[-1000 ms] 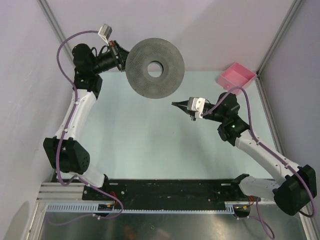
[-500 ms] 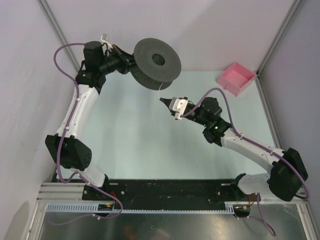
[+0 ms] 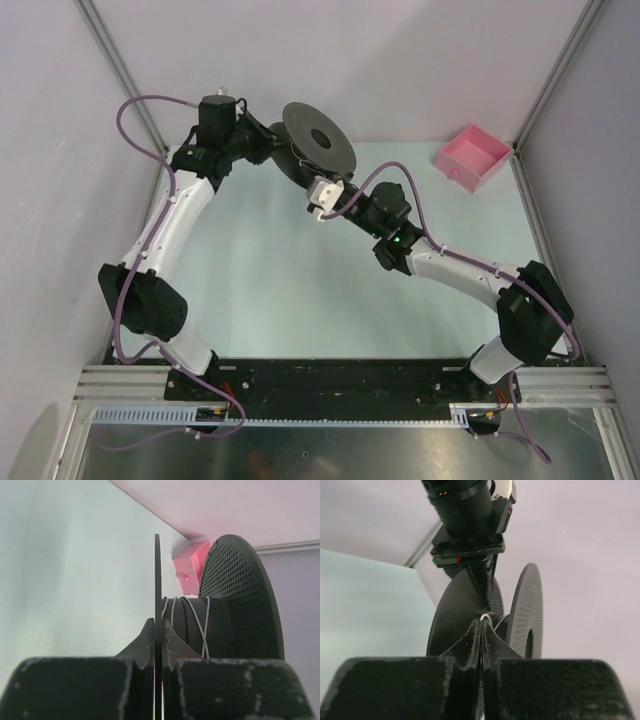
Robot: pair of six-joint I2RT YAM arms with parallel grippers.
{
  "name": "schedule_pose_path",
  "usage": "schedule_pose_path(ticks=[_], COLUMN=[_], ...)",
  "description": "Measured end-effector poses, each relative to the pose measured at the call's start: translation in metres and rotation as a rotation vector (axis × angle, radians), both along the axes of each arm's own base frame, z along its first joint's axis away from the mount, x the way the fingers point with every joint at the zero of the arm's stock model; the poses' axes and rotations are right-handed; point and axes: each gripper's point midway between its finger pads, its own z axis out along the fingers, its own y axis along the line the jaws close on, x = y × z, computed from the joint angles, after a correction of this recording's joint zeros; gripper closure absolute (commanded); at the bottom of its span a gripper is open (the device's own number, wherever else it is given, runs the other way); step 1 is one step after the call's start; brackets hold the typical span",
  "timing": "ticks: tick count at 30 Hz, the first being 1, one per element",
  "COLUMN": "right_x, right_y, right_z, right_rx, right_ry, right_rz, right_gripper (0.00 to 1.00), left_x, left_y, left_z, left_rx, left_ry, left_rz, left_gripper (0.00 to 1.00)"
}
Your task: Wrap the cables
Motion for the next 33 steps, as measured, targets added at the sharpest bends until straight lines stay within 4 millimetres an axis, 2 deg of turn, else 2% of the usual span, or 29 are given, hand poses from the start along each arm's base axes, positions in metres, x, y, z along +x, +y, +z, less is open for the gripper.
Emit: schedule_pose_path(ticks=[3,10,17,22,27,33], right_x=[0.010,0.027,0.039,0.049,0.049,0.045], right_y=[0.004,0.013,0.006,-0.002,-0.004,-0.015], right_z=[0.001,-0.017,-0.017,-0.023,-0.037,-0.033], right_rx=[0.003,-0.031,-0.035,-0.043,-0.064,-0.035], right_ry=[-0.005,0.018,0.025,0.069,0.146,0.223], right_rz=[-0.027,-0.069,-0.106,-0.117,-0.084,-0.054], right_gripper=[1.00,1.00,1.00,1.00,1.00,1.00], left_x=[0.001,0.005,0.008,0.020,0.021,0.018], left_y=[-0.001,-0.002,-0.005,-0.006,-0.014,-0.029], left_z=[-0.008,-0.013,-0.007,-0.005,-0.002,0.010], left_rx=[0.047,0.200,0.314,0.390,0.523,0.612], left_ry=[-0.001,-0.064,-0.148,-0.250,-0.342,-0.435], left_rz=[0.032,0.095,0.123,0.114,0.083,0.052], left_gripper=[1.00,1.00,1.00,1.00,1.00,1.00])
